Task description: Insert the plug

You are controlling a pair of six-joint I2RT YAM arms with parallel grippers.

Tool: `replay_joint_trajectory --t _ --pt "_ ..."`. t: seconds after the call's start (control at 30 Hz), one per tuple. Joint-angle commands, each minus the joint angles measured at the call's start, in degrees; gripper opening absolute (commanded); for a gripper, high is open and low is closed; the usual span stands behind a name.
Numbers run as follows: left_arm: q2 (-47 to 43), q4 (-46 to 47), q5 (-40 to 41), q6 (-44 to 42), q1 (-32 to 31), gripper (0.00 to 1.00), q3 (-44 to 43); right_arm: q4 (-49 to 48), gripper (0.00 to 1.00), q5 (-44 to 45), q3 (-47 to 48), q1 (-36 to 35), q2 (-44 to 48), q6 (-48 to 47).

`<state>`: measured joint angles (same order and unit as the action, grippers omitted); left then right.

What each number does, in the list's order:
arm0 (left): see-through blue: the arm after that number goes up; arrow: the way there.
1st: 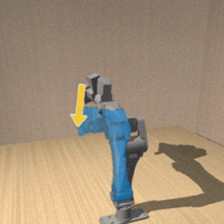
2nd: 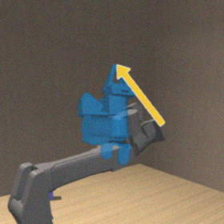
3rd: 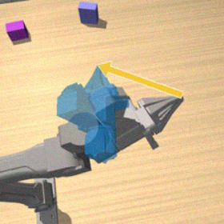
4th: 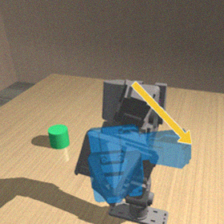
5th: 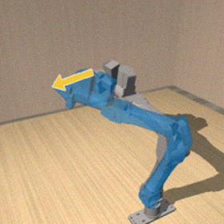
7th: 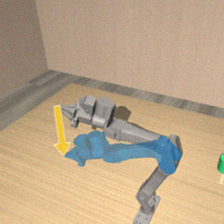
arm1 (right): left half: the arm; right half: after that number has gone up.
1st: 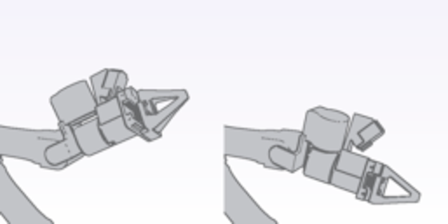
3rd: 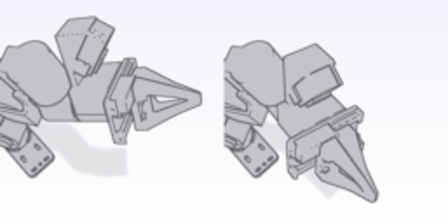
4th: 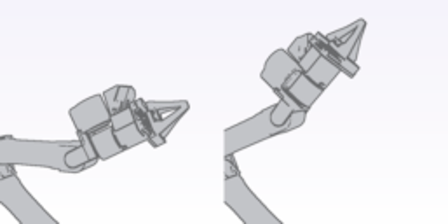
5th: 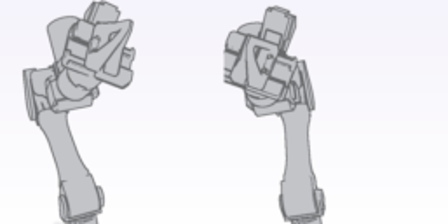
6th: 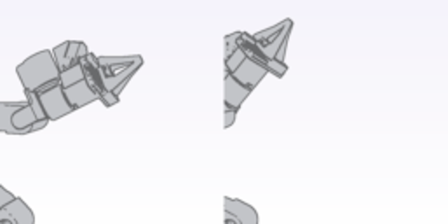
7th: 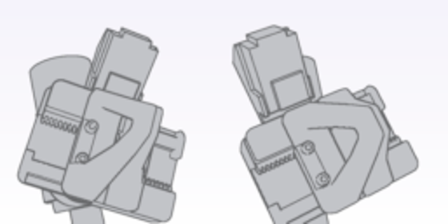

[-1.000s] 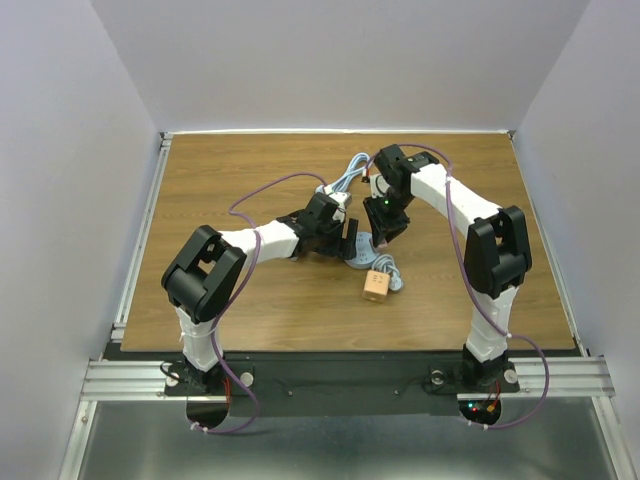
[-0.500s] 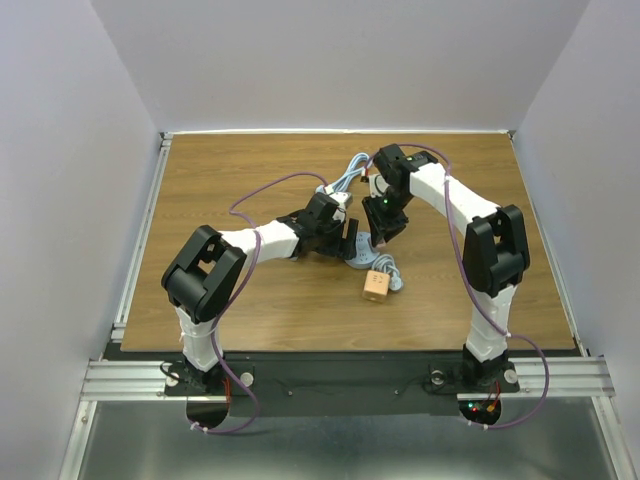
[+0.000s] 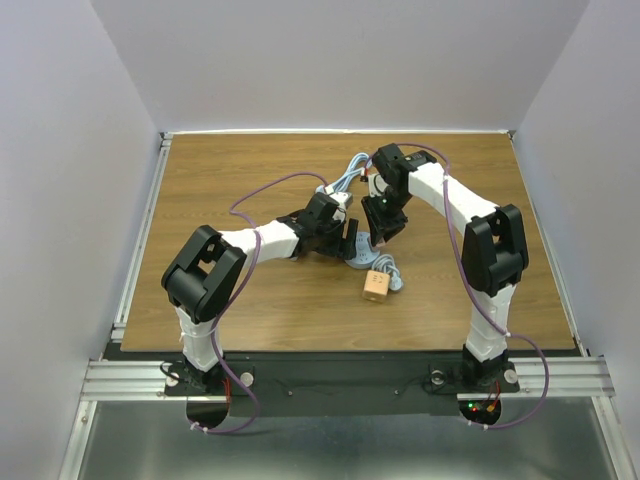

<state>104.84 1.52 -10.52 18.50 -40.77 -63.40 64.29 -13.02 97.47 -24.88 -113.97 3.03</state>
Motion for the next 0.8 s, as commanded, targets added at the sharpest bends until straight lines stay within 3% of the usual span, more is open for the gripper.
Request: replay_joint_trajectory --t 0.0,0.77 --pt "0.6 -1.1 0.1 -1.5 -0.1 0.79 -0.9 0.9 0.00 4.5 -0.9 -0.4 1.1 0.1" --pt "0.5 -1.4 0.1 -2.2 -0.1 0.76 -1.0 2.2 0.00 6.8 0.9 -0.4 -3.4 1.2"
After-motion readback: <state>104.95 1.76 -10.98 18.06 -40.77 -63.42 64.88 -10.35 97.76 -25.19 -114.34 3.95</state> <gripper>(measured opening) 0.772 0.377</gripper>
